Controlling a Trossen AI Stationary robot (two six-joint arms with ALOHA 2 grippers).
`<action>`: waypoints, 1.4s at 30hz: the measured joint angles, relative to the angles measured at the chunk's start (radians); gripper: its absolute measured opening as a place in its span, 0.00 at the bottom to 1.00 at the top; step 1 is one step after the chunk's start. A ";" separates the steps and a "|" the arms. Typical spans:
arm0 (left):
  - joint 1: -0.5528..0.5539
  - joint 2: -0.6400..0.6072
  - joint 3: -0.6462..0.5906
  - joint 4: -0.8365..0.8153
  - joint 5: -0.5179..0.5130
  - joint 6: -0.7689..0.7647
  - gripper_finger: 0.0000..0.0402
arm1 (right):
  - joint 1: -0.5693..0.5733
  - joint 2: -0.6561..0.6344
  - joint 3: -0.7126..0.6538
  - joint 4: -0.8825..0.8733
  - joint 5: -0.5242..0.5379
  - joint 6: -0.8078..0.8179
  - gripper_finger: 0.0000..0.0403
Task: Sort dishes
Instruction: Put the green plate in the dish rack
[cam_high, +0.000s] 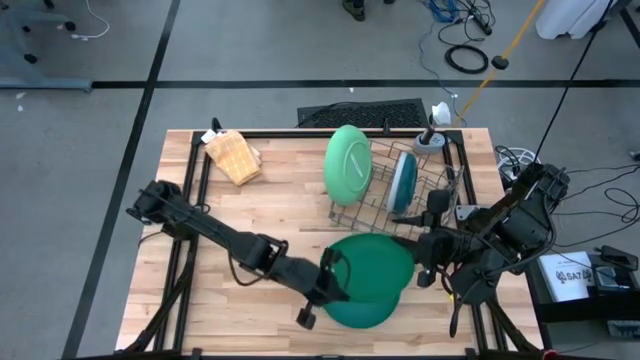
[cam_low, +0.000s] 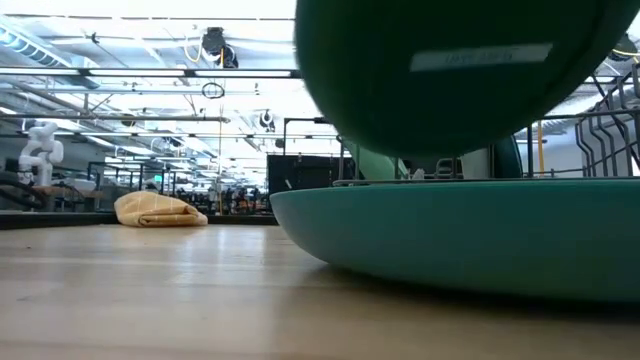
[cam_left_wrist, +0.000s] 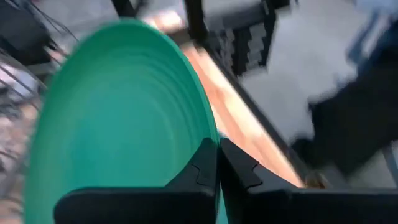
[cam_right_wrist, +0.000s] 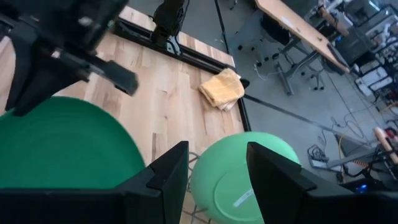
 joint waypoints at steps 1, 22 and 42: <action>0.008 -0.006 -0.008 0.047 -0.004 -0.008 0.01 | 0.000 0.000 0.000 0.016 0.000 -0.018 0.39; 0.116 -0.209 -0.056 0.277 -0.188 -0.178 0.01 | 0.046 -0.031 0.000 0.160 0.058 -0.255 0.39; 0.435 -0.147 -0.575 1.487 -0.004 -0.542 0.00 | 0.046 -0.043 0.000 0.166 0.090 -0.300 0.39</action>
